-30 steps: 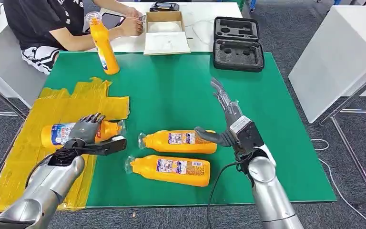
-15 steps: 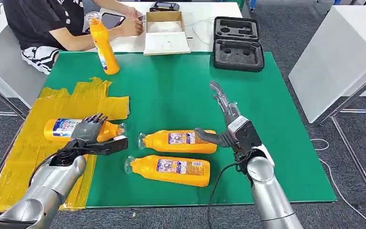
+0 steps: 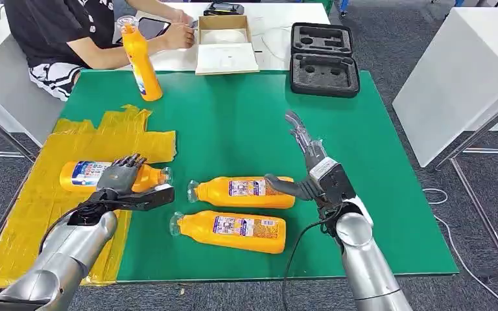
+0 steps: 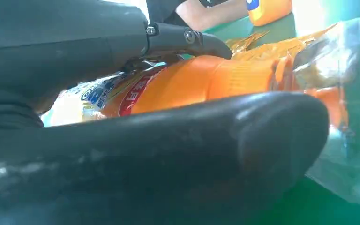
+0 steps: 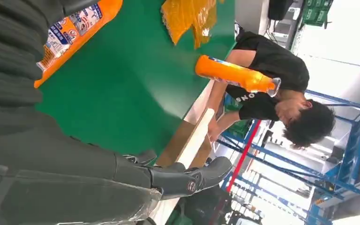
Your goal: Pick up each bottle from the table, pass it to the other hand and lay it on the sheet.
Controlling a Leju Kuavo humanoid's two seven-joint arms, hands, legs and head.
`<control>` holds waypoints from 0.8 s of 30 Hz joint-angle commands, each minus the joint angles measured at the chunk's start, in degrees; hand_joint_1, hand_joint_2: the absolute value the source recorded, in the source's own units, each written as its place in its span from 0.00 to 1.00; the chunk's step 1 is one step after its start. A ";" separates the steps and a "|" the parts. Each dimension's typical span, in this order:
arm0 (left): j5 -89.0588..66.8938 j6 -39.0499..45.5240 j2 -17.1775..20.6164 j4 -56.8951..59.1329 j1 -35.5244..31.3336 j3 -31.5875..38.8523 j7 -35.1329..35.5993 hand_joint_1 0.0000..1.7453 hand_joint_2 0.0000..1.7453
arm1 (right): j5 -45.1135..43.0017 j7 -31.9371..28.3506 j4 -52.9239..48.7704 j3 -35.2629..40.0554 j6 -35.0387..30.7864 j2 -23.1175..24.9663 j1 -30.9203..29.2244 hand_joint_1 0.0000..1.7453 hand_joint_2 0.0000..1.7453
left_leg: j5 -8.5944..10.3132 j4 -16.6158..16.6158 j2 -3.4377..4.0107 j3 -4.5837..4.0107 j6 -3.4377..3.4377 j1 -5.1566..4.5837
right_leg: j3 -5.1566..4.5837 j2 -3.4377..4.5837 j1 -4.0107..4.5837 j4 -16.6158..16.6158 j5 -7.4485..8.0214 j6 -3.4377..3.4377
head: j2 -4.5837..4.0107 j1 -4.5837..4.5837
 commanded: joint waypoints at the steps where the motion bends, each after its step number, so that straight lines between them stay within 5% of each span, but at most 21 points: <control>1: 0.27 -0.39 -0.61 3.78 -1.84 1.44 -0.12 0.00 0.00 | 0.11 0.01 3.71 -0.81 0.23 0.24 -2.43 0.00 1.00 | -0.15 0.05 0.19 0.26 -0.16 0.05 | 0.27 0.08 0.06 -0.02 -0.09 -0.06 | 0.00 0.00; 2: 0.27 -0.39 -0.61 3.78 -1.84 1.44 -0.12 0.00 0.00 | 0.11 0.01 3.71 -0.81 0.23 0.24 -2.43 0.00 1.00 | -0.09 0.01 0.15 0.18 -0.12 0.03 | 0.18 0.07 0.04 -0.03 -0.05 -0.04 | 0.00 0.00; 3: 7.47 0.35 -7.74 -3.42 4.86 8.64 -7.32 0.00 0.00 | 7.31 3.33 2.88 -0.37 -6.97 -0.87 -1.17 0.00 1.00 | -0.19 0.07 0.22 0.33 -0.19 0.06 | 0.35 0.09 0.07 -0.01 -0.12 -0.07 | 0.00 0.00; 4: 29.07 -2.74 -5.48 -25.02 12.86 11.08 -28.92 0.00 0.00 | 16.30 2.31 2.19 -0.19 -11.06 -0.43 1.29 0.00 1.00 | -0.12 0.03 0.17 0.23 -0.14 0.03 | 0.23 0.07 0.04 -0.03 -0.07 -0.05 | 0.00 0.00; 5: 53.07 -7.17 -4.79 -51.16 20.57 8.22 -27.88 0.00 0.00 | 18.65 1.31 2.03 -0.32 -12.22 -0.34 2.79 0.00 1.00 | -0.09 -0.10 0.13 0.27 -0.08 -0.01 | 0.28 0.05 0.00 -0.14 -0.05 -0.02 | 0.00 0.00; 6: 54.40 -8.05 -4.35 -57.01 22.64 7.15 -24.33 0.00 0.00 | 19.36 1.09 1.97 -0.26 -12.50 -0.27 3.19 0.00 1.00 | -0.24 -0.09 0.23 0.49 -0.14 0.02 | 0.50 0.10 0.03 -0.21 -0.16 -0.03 | 0.00 -0.02; 12: 58.16 -5.41 -4.60 -54.14 22.00 7.79 -25.26 0.00 0.00 | 26.03 2.53 2.22 1.83 -14.87 -0.64 2.51 0.00 1.00 | -0.26 0.03 0.48 0.15 -0.14 -0.01 | 0.11 0.38 -0.03 -0.06 -0.13 -0.07 | 0.00 0.04; 13: 59.12 -4.58 -4.85 -52.87 21.96 8.26 -26.53 0.00 1.00 | 27.40 3.00 2.16 2.16 -15.31 -0.56 2.48 0.00 1.00 | -0.39 0.04 0.61 0.40 -0.23 -0.01 | 0.36 0.47 -0.01 -0.05 -0.21 -0.11 | 0.00 0.00; 24: 60.61 -3.45 -5.06 -52.16 22.87 8.56 -27.54 0.00 1.00 | 30.40 3.77 2.38 3.06 -15.69 -0.59 2.84 0.00 1.00 | -0.24 0.03 0.37 0.21 -0.29 0.09 | 0.18 0.15 0.11 -0.05 -0.14 -0.11 | 0.00 -0.02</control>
